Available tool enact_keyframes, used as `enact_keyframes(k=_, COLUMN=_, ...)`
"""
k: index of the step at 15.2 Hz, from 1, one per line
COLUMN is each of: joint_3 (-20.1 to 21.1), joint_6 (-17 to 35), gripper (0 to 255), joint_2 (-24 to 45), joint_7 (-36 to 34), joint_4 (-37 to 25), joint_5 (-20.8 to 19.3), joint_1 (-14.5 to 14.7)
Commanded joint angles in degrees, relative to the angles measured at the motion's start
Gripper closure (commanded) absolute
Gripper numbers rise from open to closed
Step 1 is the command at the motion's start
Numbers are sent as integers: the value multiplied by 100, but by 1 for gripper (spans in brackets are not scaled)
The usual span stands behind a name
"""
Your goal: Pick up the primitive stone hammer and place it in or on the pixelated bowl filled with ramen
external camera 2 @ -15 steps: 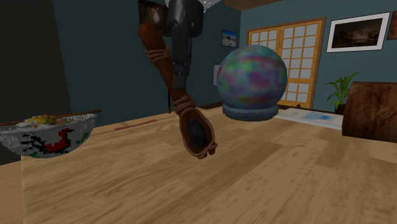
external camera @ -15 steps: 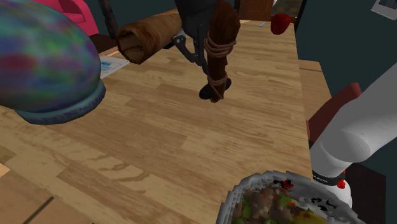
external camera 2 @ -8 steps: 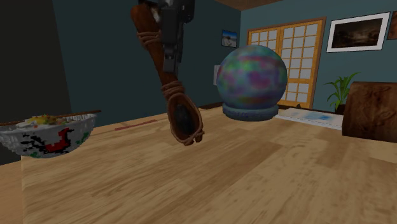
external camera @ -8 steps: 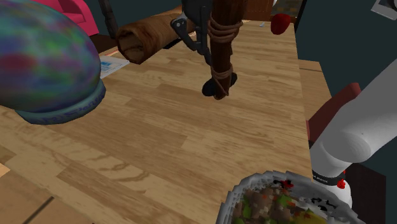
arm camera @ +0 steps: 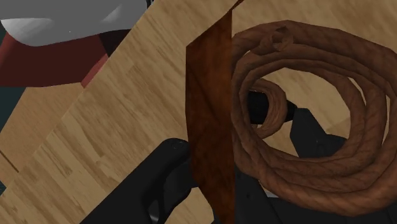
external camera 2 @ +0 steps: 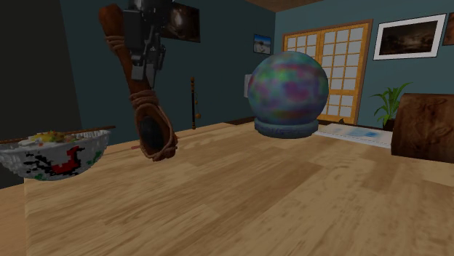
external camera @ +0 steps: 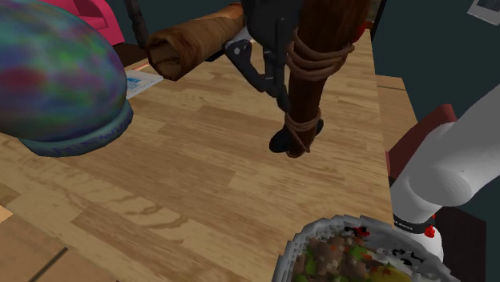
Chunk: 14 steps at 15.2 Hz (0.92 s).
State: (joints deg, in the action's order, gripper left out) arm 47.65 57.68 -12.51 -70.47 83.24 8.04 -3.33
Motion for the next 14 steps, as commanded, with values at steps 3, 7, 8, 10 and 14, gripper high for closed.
enact_keyframes(k=3, joint_3=326, joint_6=-23, gripper=255, joint_2=-141, joint_7=-608, joint_4=13, joint_5=348, joint_1=166)
enact_keyframes(k=7, joint_3=792, joint_6=-32, gripper=255, joint_2=-77, joint_7=-1309, joint_4=-140, joint_5=582, joint_1=291)
enact_keyframes(k=8, joint_3=936, joint_6=-26, gripper=255, joint_2=-32, joint_7=-1504, joint_4=-195, joint_5=622, joint_1=317)
enact_keyframes(k=10, joint_3=1275, joint_6=-3, gripper=255, joint_2=101, joint_7=-1923, joint_4=-325, joint_5=671, joint_1=350)
enact_keyframes(k=14, joint_3=2192, joint_6=107, gripper=255, joint_2=649, joint_7=-2941, joint_4=-650, joint_5=516, joint_1=423)
